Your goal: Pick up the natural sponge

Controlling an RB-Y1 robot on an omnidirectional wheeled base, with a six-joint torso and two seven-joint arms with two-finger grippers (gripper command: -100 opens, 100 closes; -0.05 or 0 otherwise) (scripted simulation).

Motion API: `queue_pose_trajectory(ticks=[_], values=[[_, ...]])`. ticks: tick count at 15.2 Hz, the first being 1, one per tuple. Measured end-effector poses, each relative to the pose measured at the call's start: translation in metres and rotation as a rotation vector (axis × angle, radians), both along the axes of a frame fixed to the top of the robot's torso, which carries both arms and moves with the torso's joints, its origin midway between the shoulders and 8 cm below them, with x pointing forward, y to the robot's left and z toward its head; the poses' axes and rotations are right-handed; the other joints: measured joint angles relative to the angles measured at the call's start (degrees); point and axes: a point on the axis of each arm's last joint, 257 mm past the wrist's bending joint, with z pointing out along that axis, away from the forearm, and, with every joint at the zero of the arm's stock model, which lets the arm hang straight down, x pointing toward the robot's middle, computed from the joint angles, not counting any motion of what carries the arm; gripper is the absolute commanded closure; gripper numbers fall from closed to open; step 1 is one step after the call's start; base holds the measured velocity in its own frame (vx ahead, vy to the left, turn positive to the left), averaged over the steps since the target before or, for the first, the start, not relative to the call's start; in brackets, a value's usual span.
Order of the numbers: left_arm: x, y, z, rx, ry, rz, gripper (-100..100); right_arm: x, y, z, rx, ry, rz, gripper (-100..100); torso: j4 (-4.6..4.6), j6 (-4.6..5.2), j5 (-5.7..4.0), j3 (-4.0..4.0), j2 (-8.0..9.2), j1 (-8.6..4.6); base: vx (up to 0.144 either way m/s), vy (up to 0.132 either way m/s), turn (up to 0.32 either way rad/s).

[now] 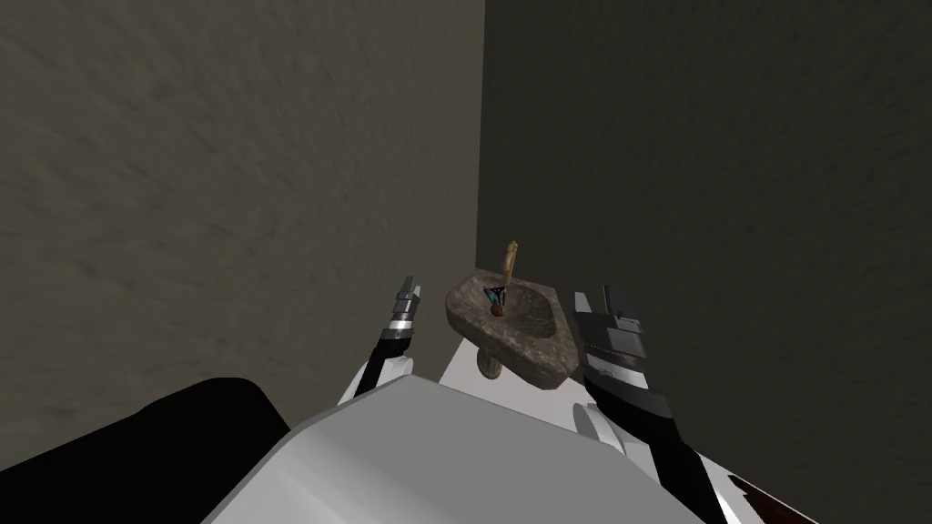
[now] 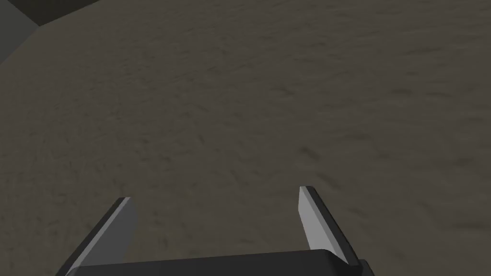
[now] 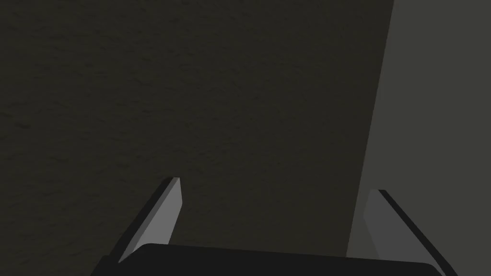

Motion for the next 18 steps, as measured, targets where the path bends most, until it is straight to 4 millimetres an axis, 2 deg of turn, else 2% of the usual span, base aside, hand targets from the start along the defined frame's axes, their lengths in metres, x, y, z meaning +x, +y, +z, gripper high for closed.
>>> queue_pose_trajectory(ticks=[7,18], values=[[0.000,0.000,0.000,0.000,0.000,0.000,0,0.008,-0.014,0.000,0.051,-0.042,0.062,-100,0.00,-0.01,0.00,0.01,0.02,-0.01,-0.009,0.003,0.084],[0.000,0.000,0.000,0.000,0.000,0.000,0,0.021,-0.061,0.005,0.228,-0.149,0.112,-100,0.00,-0.02,0.00,0.00,0.00,-0.01,-0.008,0.002,0.091]])
